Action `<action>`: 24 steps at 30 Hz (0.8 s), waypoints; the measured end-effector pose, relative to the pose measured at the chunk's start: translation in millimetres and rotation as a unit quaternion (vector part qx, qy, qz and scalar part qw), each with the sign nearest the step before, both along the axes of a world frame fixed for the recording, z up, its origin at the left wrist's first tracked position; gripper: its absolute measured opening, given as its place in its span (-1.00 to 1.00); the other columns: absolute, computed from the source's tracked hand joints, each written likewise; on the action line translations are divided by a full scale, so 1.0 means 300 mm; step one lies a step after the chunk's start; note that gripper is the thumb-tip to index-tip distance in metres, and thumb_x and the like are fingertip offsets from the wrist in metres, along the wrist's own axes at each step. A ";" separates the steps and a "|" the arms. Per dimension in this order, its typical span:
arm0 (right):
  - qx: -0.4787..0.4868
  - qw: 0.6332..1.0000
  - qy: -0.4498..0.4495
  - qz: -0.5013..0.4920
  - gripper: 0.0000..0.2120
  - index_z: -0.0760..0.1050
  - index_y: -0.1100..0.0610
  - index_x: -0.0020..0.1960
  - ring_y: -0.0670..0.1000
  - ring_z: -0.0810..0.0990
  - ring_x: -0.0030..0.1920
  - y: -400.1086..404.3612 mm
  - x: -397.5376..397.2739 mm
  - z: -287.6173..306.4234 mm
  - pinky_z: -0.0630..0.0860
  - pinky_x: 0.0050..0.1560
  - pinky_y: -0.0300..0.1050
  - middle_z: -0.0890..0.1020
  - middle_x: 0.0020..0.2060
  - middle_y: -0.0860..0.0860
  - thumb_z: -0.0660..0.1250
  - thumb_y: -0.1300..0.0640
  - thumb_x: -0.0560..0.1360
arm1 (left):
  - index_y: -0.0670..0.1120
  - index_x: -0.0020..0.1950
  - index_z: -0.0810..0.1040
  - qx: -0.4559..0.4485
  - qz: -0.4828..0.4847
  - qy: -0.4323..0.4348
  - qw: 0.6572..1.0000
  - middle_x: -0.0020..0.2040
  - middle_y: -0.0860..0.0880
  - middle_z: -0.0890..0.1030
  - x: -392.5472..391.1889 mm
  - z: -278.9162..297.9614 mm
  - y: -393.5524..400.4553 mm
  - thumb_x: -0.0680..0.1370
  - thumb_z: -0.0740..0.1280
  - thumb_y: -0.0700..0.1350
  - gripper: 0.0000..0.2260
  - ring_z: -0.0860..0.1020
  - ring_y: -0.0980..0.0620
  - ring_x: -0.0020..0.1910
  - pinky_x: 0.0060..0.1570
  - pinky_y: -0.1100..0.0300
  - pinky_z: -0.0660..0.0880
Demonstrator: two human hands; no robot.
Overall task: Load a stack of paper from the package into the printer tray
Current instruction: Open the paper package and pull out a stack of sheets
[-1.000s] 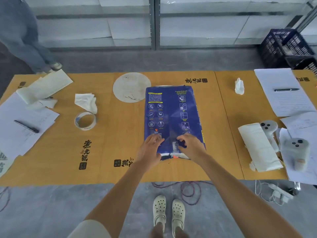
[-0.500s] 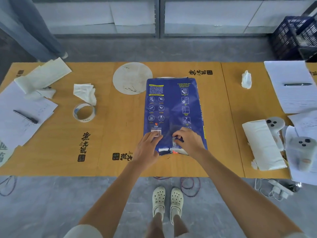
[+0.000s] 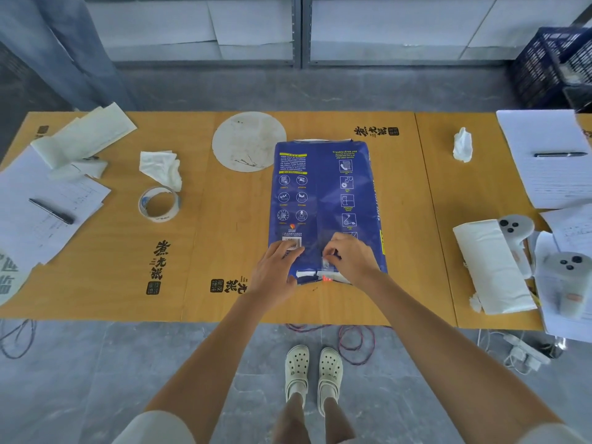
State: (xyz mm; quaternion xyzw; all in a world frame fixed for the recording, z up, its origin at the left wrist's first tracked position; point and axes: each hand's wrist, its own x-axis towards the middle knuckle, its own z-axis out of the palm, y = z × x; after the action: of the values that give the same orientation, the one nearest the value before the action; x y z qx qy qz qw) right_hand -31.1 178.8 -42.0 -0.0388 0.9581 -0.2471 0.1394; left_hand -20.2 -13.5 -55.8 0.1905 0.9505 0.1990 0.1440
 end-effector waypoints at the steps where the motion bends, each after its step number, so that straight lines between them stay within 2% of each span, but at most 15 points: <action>1: -0.001 1.000 -0.005 0.006 -0.89 0.61 0.12 -0.05 0.04 0.56 -0.05 0.002 0.008 -0.001 0.44 -0.20 -0.14 0.60 -0.04 0.00 0.32 0.16 0.49 | 0.00 0.44 0.25 -0.001 -0.006 0.000 1.000 0.42 0.04 0.27 -0.002 0.000 -0.002 0.47 0.27 -0.18 -0.46 0.17 0.06 0.43 0.26 0.18 0.34; 8: -0.046 0.999 -0.012 -0.001 -0.90 0.61 0.14 -0.08 -0.03 0.52 -0.16 0.027 0.061 0.027 0.49 -0.19 -0.12 0.63 -0.11 0.01 0.33 0.16 0.48 | 0.02 0.45 0.23 -0.013 -0.006 -0.007 1.000 0.42 0.04 0.27 -0.003 -0.003 -0.001 0.45 0.31 -0.17 -0.42 0.17 0.06 0.43 0.25 0.15 0.38; 11: -0.053 0.998 -0.023 0.018 -0.90 0.61 0.14 -0.10 0.00 0.54 -0.15 0.033 0.082 0.045 0.47 -0.19 -0.11 0.64 -0.12 0.03 0.32 0.17 0.47 | 0.02 0.45 0.22 -0.018 -0.006 -0.009 1.000 0.43 0.04 0.26 -0.002 -0.006 0.000 0.45 0.32 -0.17 -0.41 0.16 0.06 0.44 0.27 0.14 0.37; 16: -0.015 0.988 -0.121 0.093 -0.88 0.62 0.11 -0.12 0.05 0.58 -0.08 0.014 0.164 0.034 0.48 -0.13 -0.06 0.65 -0.10 0.03 0.29 0.15 0.47 | 0.01 0.46 0.20 -0.016 -0.005 -0.010 1.000 0.42 0.06 0.23 0.004 -0.007 0.003 0.44 0.33 -0.16 -0.38 0.16 0.08 0.44 0.21 0.18 0.40; 20: 0.006 0.986 -0.132 0.104 -0.86 0.64 0.12 -0.11 0.07 0.59 -0.05 -0.005 0.214 0.007 0.48 -0.13 -0.09 0.67 -0.06 0.03 0.29 0.18 0.43 | -0.02 0.46 0.21 -0.013 -0.016 -0.004 1.000 0.42 0.05 0.23 0.007 -0.006 0.001 0.43 0.35 -0.13 -0.38 0.16 0.07 0.44 0.19 0.16 0.44; 24: 0.034 0.980 -0.137 0.143 -0.81 0.64 0.07 -0.10 0.05 0.61 -0.09 -0.010 0.233 -0.009 0.45 -0.21 -0.15 0.68 -0.07 0.00 0.26 0.18 0.41 | -0.02 0.44 0.22 -0.014 -0.019 -0.002 1.000 0.42 0.04 0.24 0.015 -0.005 -0.001 0.40 0.40 -0.07 -0.35 0.17 0.07 0.43 0.20 0.13 0.44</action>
State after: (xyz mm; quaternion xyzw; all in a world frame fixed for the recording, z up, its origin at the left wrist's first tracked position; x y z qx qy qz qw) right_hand 38.9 175.7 -44.8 -0.1362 0.9223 -0.1948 0.3046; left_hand -15.7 -13.8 -57.4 0.2062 0.9490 0.1835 0.1527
